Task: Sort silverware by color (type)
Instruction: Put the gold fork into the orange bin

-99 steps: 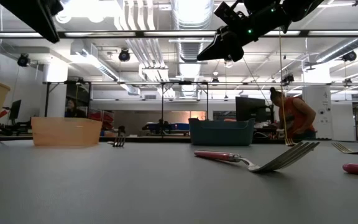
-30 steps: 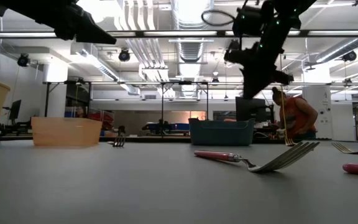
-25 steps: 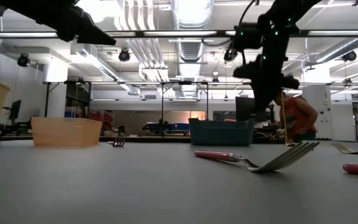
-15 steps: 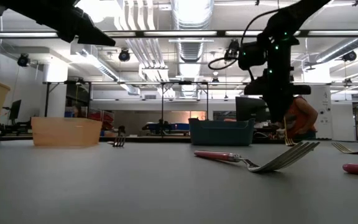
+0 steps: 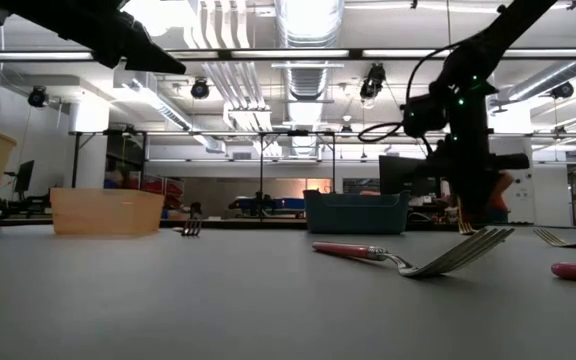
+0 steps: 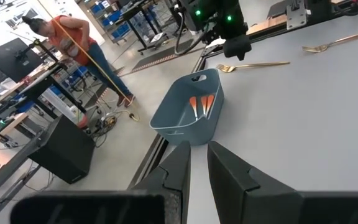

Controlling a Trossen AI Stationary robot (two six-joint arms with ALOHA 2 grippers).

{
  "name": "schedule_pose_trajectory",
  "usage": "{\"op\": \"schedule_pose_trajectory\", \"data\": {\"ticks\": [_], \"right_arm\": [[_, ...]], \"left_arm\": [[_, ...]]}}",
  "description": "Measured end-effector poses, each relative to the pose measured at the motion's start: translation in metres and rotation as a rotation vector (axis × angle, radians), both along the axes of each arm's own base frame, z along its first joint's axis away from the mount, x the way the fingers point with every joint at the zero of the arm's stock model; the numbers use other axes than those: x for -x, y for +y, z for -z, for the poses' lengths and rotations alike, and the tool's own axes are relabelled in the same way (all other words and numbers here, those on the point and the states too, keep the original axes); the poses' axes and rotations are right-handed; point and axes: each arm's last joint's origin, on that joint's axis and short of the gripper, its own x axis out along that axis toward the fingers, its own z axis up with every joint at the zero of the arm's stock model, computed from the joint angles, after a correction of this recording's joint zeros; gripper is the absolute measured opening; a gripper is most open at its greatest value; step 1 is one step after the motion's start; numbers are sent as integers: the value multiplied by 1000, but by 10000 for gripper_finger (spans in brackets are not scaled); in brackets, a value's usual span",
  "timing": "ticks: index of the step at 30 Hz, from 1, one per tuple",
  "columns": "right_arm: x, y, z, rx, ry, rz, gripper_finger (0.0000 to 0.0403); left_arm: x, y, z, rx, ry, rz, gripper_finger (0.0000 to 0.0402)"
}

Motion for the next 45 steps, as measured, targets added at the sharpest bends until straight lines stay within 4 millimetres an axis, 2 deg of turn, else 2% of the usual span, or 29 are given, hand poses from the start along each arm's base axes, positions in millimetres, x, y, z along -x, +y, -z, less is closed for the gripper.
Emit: {"op": "schedule_pose_trajectory", "data": {"ticks": [12,18,30,36,45], "right_arm": [[1,1,11,1,-46,20,59],[5,3,14,27,-13,131,59],[4,2,14,19,-22,112,75],[3,2,14,24,-35,111,63],[4,3,18,30,-35,124,115]], "left_arm": [[0,0,0,0,0,0,37],[0,0,0,0,0,0,37],[0,0,0,1,-1,1,37],[0,0,0,4,-2,0,37],[0,0,0,4,-2,0,37]]}}
